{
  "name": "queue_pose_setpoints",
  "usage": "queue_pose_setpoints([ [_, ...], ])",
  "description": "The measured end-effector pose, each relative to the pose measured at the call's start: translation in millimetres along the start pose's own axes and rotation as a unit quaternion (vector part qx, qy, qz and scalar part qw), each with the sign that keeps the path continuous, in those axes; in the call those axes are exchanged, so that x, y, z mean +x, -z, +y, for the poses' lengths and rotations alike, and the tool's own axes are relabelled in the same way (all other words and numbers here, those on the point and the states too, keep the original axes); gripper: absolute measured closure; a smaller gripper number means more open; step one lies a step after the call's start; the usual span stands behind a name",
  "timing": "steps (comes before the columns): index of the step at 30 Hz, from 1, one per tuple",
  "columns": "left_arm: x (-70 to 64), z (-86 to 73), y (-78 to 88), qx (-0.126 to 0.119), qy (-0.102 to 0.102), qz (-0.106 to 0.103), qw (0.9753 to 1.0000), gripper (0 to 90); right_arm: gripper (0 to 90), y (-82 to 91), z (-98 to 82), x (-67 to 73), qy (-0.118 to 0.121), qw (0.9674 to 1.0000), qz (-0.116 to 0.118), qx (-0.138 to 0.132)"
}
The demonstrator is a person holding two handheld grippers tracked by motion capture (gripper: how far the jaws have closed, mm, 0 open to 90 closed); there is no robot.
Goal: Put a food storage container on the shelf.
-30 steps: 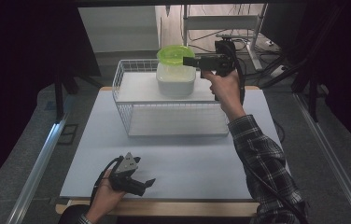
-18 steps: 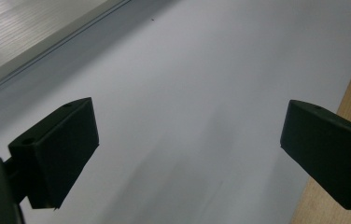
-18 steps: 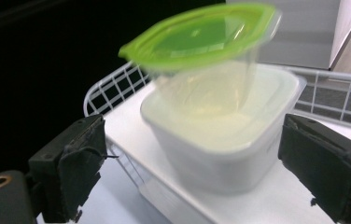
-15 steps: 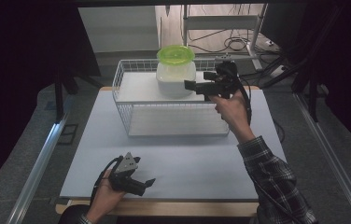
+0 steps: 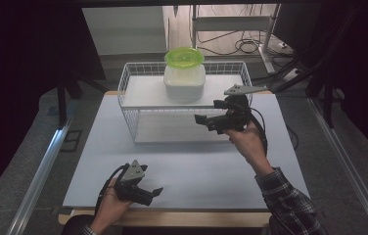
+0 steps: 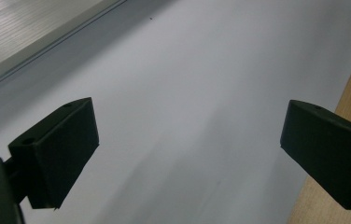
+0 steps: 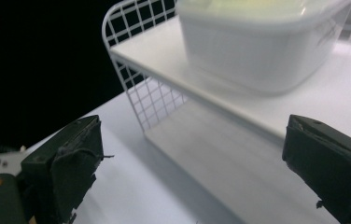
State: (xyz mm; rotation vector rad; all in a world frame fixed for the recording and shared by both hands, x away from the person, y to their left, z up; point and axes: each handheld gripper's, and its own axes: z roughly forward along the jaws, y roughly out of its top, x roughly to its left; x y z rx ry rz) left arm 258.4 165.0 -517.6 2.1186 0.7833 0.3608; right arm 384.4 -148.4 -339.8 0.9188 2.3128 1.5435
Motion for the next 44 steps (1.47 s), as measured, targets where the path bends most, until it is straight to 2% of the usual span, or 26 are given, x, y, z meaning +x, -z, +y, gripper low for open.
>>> queue_pose_setpoints([
  [6, -0.3, 0.0, 0.0, -0.001, 0.002, 0.000, 1.0000, 4.2, 5.5, 0.8, -31.4, 3.4, 0.002, 0.9998, 0.005, 0.017],
  [10, 0.3, 0.0, 0.3, -0.004, 0.004, -0.002, 1.0000, 4.2, 5.6, 1.7, -53.9, 4.7, 0.009, 0.9997, -0.001, 0.023],
  [15, 0.7, -0.2, 0.4, -0.004, 0.008, -0.005, 0.9999, 4.0, 5.6, 4.3, -77.3, 3.6, 0.006, 0.9997, -0.005, 0.025],
  [20, 0.9, -0.1, 1.0, -0.008, 0.011, -0.008, 0.9999, 4.0, 5.6, 5.3, -94.3, 0.9, 0.011, 0.9990, -0.017, 0.040],
  [26, 1.2, -0.5, 1.2, -0.007, 0.011, -0.010, 0.9999, 4.0, 5.5, 2.2, -119.8, -0.2, 0.016, 0.9975, -0.019, 0.066],
  [31, 1.5, -1.3, -0.3, -0.001, 0.006, -0.008, 1.0000, 4.0, 5.1, -1.8, -143.8, 2.3, 0.028, 0.9953, -0.026, 0.088],
  [35, 1.8, -2.5, -1.5, 0.002, 0.004, -0.003, 1.0000, 4.0, 4.4, -5.2, -163.0, 3.6, 0.045, 0.9917, -0.034, 0.115],
  [42, 3.2, -3.7, -2.3, 0.000, 0.004, -0.001, 1.0000, 3.9, 4.5, -11.6, -184.2, 0.4, 0.043, 0.9850, -0.045, 0.161],
  [44, 3.3, -3.3, -2.3, -0.001, 0.002, 0.000, 1.0000, 3.8, 4.5, -13.9, -185.5, 0.1, 0.039, 0.9841, -0.050, 0.166],
])
